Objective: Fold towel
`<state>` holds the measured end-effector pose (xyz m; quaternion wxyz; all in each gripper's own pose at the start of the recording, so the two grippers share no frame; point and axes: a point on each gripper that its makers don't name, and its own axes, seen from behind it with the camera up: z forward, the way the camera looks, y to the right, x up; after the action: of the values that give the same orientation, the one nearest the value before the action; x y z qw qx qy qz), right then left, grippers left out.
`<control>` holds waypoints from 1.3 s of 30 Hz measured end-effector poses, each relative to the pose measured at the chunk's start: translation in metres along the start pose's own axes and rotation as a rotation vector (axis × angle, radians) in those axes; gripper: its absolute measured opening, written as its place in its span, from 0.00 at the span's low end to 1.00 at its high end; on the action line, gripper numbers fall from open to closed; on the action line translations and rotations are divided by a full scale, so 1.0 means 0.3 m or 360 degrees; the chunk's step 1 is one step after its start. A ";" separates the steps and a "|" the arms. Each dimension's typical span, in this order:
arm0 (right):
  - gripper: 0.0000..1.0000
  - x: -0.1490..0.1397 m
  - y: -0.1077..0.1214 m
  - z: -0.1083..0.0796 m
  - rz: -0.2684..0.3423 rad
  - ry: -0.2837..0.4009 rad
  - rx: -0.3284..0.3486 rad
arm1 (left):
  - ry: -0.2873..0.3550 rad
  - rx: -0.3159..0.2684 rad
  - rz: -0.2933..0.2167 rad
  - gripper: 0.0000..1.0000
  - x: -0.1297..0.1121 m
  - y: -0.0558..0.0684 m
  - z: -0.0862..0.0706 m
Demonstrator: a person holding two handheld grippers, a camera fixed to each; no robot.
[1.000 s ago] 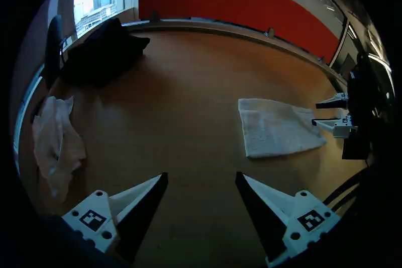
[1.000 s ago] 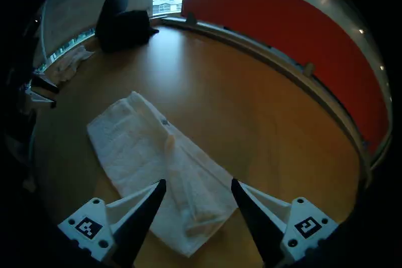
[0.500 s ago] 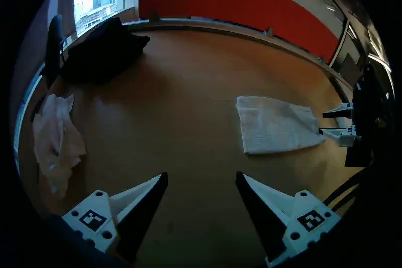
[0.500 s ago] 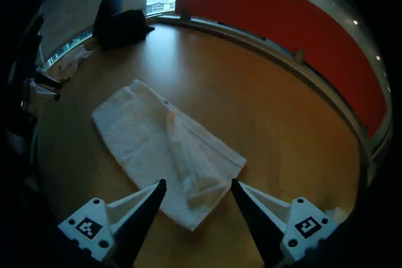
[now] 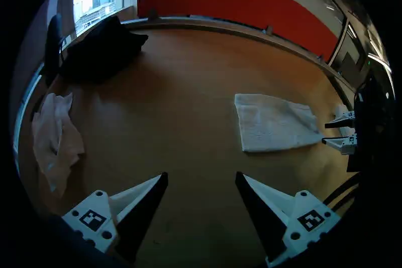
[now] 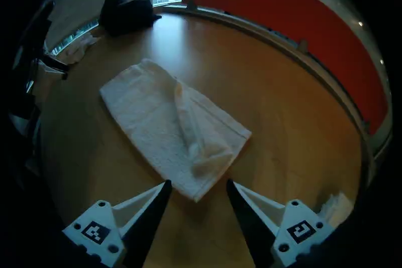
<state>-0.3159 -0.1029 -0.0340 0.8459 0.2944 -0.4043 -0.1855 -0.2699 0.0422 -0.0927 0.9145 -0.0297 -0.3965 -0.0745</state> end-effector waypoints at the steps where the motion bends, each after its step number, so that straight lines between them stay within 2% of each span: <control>1: 0.78 -0.004 -0.002 0.000 0.0003 -0.0006 0.0007 | -0.0001 0.0000 -0.0001 1.00 -0.001 0.001 0.000; 15: 0.50 -0.062 -0.012 0.002 0.0019 -0.0083 0.0072 | -0.0010 -0.0003 -0.0011 1.00 -0.015 0.002 -0.005; 21: 0.46 -0.070 -0.017 0.005 0.0011 -0.0094 0.0087 | -0.0014 -0.0008 -0.0006 1.00 -0.017 0.004 -0.003; 29: 0.15 -0.072 -0.020 0.012 0.0019 -0.0101 0.0098 | -0.0015 -0.0013 0.0001 1.00 -0.015 0.008 -0.001; 31: 0.10 -0.070 -0.020 0.012 0.0021 -0.0097 0.0099 | -0.0016 -0.0013 0.0002 1.00 -0.017 0.009 -0.001; 39: 0.03 -0.051 -0.011 0.008 0.0022 -0.0076 0.0084 | -0.0017 -0.0015 -0.0002 1.00 -0.022 0.009 -0.001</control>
<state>-0.3272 -0.0978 -0.0438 0.8291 0.3093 -0.4313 -0.1759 -0.2737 0.0458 -0.0976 0.9121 -0.0343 -0.4012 -0.0766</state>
